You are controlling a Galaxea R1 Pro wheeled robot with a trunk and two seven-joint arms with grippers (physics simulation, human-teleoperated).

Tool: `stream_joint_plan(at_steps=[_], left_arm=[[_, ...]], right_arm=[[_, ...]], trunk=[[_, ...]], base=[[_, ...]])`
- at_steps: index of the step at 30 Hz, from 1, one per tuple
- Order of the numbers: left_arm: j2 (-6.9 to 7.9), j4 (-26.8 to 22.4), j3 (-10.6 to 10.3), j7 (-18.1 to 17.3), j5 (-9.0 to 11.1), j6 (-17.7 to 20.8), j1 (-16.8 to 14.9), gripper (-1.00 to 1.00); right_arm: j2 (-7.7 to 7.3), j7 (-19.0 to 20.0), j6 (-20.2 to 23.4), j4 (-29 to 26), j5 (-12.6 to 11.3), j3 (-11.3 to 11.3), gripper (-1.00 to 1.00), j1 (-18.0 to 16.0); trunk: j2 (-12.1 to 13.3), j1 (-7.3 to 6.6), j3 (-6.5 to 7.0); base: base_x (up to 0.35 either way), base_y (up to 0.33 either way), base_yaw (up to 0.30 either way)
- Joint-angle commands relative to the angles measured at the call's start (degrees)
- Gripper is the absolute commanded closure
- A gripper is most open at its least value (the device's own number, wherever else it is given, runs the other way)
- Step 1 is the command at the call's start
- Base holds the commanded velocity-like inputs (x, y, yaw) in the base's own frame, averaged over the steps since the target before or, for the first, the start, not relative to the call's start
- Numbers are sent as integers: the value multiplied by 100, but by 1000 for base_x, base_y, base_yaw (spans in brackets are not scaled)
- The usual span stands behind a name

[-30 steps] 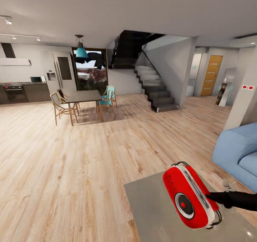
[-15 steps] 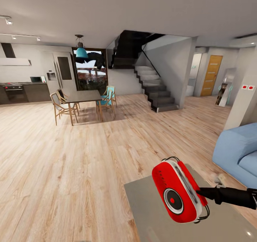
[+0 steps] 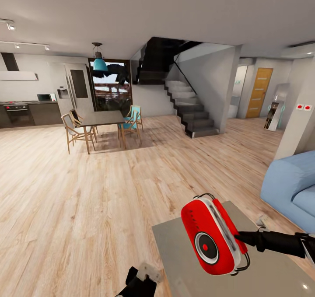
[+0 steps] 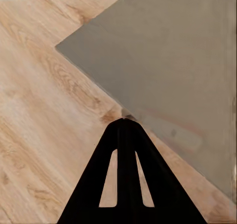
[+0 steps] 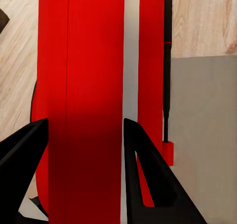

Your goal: Turn on the radio receiver that's on the table in the living room.

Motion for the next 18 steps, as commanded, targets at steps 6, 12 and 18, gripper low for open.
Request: stream_joint_plan(at_steps=[6,12,18], left_arm=[[0,-203,-108,-1063,-52,203,-311,100],[0,-336,-454,-1664,-47,248,-532,100],[0,-376,-717,-1882,-54,248,-554,100]], right_arm=[[75,16,6,6,-15,10,100,-2],[383,-9,6,14,-1,17,100,-2],[543,-35,6,34,-12,626,100,-2]], trunk=[[0,0,0],[0,0,0],[0,0,0]], base=[[0,0,0],[0,0,0],[0,0,0]])
